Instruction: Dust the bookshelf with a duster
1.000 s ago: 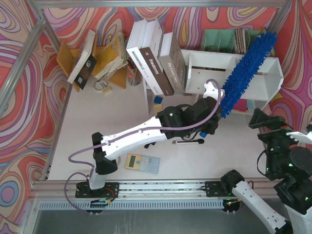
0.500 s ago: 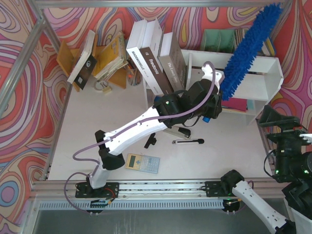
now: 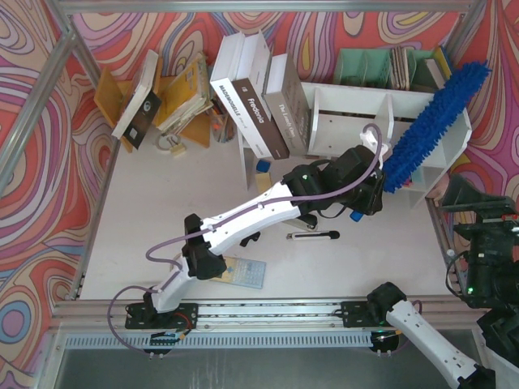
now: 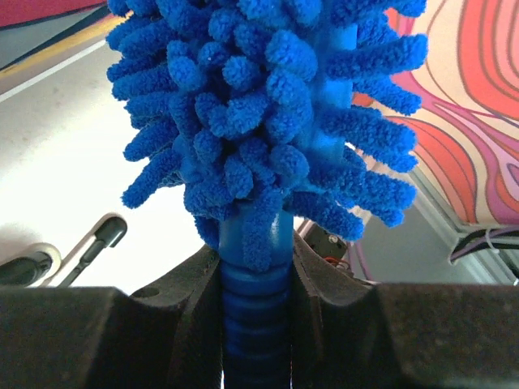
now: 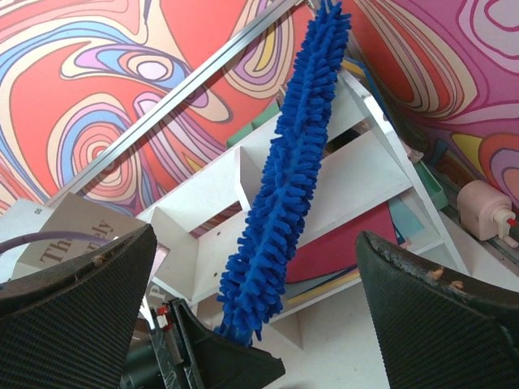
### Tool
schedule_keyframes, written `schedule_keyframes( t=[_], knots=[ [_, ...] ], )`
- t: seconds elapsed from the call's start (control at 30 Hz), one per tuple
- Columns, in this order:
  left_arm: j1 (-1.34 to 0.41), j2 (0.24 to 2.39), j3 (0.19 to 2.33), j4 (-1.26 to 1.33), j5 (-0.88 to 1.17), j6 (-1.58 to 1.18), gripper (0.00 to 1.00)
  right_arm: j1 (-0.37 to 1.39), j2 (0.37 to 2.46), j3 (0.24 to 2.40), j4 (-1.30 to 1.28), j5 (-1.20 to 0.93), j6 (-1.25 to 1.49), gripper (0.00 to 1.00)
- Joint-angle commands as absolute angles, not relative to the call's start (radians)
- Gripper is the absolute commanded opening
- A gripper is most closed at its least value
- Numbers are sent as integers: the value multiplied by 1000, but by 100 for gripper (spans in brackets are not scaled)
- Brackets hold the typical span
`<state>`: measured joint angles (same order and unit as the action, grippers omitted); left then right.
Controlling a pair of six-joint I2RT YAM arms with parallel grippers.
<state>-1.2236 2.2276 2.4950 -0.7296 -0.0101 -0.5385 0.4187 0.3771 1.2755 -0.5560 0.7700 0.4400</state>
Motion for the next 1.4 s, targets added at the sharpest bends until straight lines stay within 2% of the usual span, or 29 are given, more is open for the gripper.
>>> schedule_keyframes(
  t=[0.0, 0.67, 1.1, 1.37],
  knots=[
    [-1243, 2201, 2506, -674, 68, -527, 0, 421, 394, 1291, -513, 805, 412, 97],
    [-1349, 1886, 2013, -508, 73, -457, 0, 422, 392, 1256, -505, 831, 418, 97],
    [-1389, 1449, 1492, -334, -155, -409, 0, 422, 397, 1240, -536, 841, 451, 97],
    [-1388, 1168, 1253, -401, -353, -462, 0, 421, 412, 1224, -536, 839, 468, 97]
  ],
)
